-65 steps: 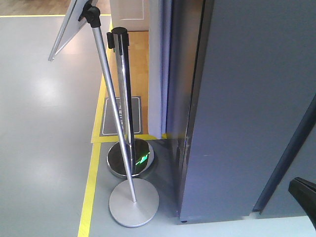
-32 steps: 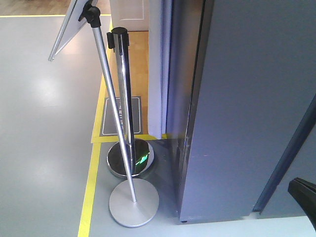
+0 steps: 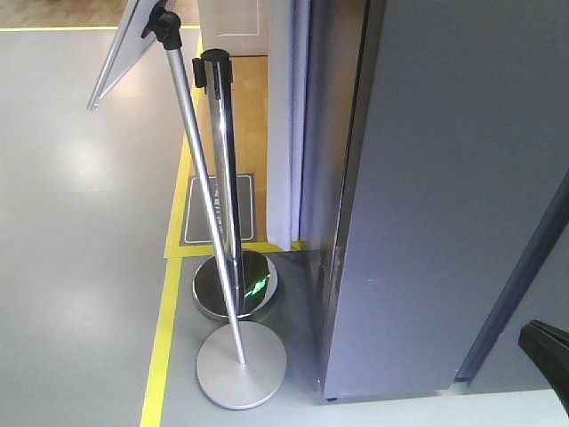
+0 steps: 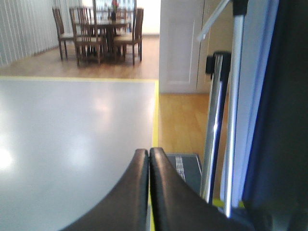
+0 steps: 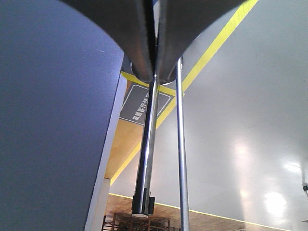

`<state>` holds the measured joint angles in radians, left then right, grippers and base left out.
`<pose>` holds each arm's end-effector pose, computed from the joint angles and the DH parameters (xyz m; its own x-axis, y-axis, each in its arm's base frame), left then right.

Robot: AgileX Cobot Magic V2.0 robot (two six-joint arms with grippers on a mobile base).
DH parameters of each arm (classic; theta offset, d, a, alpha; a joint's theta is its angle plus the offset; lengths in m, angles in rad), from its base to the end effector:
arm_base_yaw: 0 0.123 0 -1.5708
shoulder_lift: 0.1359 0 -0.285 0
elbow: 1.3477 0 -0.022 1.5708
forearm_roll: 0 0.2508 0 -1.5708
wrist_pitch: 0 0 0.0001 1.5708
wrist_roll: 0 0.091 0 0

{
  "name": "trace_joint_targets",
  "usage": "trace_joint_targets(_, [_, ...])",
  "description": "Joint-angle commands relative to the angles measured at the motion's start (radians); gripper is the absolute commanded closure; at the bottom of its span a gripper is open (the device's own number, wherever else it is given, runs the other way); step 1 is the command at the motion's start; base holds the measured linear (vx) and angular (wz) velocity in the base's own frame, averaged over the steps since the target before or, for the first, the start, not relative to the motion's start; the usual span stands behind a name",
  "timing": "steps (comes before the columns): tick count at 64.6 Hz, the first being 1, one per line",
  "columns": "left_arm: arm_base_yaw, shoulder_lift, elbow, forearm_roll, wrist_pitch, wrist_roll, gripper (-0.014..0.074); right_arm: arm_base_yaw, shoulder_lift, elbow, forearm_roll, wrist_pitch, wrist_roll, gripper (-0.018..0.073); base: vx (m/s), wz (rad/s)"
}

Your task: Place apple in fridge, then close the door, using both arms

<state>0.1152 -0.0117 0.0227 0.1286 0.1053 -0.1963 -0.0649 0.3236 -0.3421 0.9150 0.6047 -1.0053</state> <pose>0.0560 0.0077 0.1967 -0.0192 -0.0710 -0.9973 -0.1299 0.9892 -0.0679 0.0719 0.0365 0.2742 -0.2143 -0.1519 -0.9649 -0.4195 0.9064 -0.0495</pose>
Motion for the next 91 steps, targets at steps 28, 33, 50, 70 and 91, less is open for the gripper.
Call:
trace_joint_targets(28, [-0.006,-0.006,0.028,0.004,-0.156,0.001,0.0603,-0.005,0.009,-0.027,0.033,-0.036,-0.010,0.0561,0.00,0.00])
trace_joint_targets(33, [-0.006,-0.006,0.028,0.004,-0.156,0.001,0.0603,-0.005,0.009,-0.027,0.033,-0.036,-0.010,0.0561,0.00,0.00])
trace_joint_targets(50, [-0.006,-0.006,0.028,0.004,-0.156,0.001,0.0601,-0.005,0.009,-0.027,0.033,-0.036,-0.010,0.0561,0.00,0.00])
trace_joint_targets(70, [-0.006,-0.006,0.028,0.004,-0.156,0.001,0.0601,-0.005,0.009,-0.027,0.033,-0.036,-0.010,0.0561,0.00,0.00])
trace_joint_targets(91, [-0.006,-0.006,0.028,0.004,-0.156,0.001,0.0601,-0.002,-0.082,0.126,-0.095,-0.192,0.138,0.0561,0.00,0.00])
